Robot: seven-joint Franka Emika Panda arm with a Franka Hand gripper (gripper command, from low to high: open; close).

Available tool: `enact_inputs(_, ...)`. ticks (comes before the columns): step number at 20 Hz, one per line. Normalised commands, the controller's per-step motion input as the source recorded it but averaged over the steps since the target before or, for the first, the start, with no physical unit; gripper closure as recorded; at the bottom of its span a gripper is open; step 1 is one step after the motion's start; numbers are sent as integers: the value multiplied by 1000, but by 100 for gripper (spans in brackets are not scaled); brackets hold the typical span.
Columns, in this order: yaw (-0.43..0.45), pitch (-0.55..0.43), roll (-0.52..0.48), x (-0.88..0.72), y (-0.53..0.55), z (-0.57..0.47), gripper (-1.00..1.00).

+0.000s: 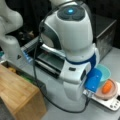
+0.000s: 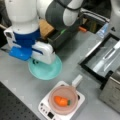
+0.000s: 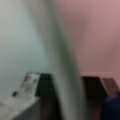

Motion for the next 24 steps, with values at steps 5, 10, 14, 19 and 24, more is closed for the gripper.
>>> enact_inputs(5, -22, -3, 236, -382, 61, -43, 100)
enact_inputs(10, -5, -75, 145, -638, 50, -99, 100)
enact_inputs(14, 10, -169, 111, -744, 37, -163, 100)
enact_inputs(19, 6, -235, 118, -788, 107, -196, 100)
enact_inputs(24, -30, -262, 99, -693, 208, -144, 100)
